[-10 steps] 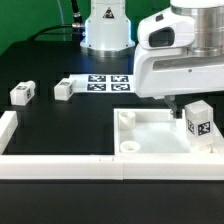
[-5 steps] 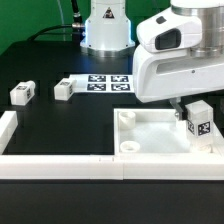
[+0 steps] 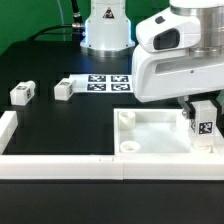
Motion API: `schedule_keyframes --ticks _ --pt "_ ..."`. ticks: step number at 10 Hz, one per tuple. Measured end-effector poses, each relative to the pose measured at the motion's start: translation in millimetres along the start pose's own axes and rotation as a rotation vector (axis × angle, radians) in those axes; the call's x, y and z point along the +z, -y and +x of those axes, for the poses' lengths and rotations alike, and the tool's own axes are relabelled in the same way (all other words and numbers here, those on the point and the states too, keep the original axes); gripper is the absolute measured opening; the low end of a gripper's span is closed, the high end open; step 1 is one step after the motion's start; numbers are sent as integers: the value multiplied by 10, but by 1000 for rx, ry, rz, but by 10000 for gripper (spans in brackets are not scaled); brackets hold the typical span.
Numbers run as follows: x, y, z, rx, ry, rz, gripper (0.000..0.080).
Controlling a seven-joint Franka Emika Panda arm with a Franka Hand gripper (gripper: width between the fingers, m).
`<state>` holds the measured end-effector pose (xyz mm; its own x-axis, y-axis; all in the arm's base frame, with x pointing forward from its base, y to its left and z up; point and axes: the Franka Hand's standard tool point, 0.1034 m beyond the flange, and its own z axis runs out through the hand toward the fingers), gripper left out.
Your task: Assemble square table
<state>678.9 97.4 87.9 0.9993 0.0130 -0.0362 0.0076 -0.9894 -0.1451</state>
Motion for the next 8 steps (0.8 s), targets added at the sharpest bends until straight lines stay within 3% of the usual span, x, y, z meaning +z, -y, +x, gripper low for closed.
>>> schedule_keyframes --ticks 8 --pt "7 -5 7 790 -15 18 290"
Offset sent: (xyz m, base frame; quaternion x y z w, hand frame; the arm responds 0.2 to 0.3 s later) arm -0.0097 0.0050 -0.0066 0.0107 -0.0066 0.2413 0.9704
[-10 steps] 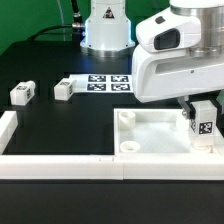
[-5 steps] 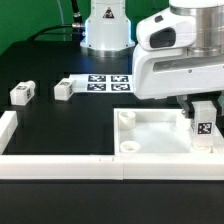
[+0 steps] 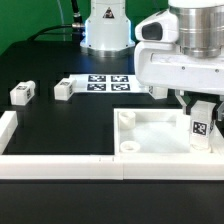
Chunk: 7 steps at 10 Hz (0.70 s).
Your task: Assemble square table
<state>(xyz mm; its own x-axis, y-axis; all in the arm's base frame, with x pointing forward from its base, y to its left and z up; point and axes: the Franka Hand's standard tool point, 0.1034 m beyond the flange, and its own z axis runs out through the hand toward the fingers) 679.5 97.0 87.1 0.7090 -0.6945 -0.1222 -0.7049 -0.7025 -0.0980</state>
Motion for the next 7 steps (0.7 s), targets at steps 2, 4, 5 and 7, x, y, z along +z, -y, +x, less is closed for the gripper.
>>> schedule_keyframes --ticks 2,4,5,7 --pt "1 1 -1 147 2 2 290" --pt "6 3 -7 217 2 1 290" --pt "8 5 -9 215 3 1 399" --pt "9 3 -9 161 2 0 614"
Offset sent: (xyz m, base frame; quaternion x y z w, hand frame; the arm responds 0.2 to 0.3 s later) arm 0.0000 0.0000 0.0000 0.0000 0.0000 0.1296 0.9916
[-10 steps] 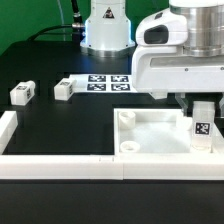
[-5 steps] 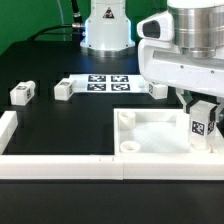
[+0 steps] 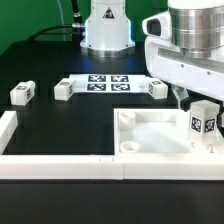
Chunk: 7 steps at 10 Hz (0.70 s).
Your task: Assemble square table
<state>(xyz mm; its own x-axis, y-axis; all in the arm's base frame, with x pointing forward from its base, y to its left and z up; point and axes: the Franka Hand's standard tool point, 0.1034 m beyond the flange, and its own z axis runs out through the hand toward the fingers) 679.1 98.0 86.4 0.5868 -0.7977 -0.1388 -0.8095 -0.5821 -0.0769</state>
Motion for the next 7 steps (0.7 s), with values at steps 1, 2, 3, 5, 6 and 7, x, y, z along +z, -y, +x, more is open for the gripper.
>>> schedule_keyframes --ticks 1,2,3,5,6,7 --pt "-1 -3 0 -58 -1 -3 642" --pt "-2 -3 0 -133 -1 -4 642" --pt "-1 -3 -1 -242 -2 -5 648" --pt "0 -5 2 -465 -2 -6 649" --pt "1 -6 5 -546 -3 -8 649" --pt "1 -10 13 -649 -4 -10 649"
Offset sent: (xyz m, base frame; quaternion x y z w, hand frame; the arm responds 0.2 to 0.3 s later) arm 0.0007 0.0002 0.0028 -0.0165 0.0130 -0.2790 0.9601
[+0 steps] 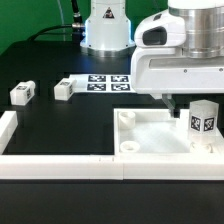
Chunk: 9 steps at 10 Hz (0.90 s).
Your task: Assemble square table
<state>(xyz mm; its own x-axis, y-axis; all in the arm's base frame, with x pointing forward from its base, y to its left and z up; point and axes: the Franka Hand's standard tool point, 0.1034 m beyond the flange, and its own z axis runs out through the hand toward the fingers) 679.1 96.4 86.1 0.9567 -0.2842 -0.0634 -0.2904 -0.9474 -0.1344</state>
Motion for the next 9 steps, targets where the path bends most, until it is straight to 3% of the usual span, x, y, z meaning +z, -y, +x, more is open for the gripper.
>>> schedule_keyframes --ticks 5,9 --pt "-8 22 7 -391 -15 -16 649" --pt "-44 22 30 -472 -65 -16 649"
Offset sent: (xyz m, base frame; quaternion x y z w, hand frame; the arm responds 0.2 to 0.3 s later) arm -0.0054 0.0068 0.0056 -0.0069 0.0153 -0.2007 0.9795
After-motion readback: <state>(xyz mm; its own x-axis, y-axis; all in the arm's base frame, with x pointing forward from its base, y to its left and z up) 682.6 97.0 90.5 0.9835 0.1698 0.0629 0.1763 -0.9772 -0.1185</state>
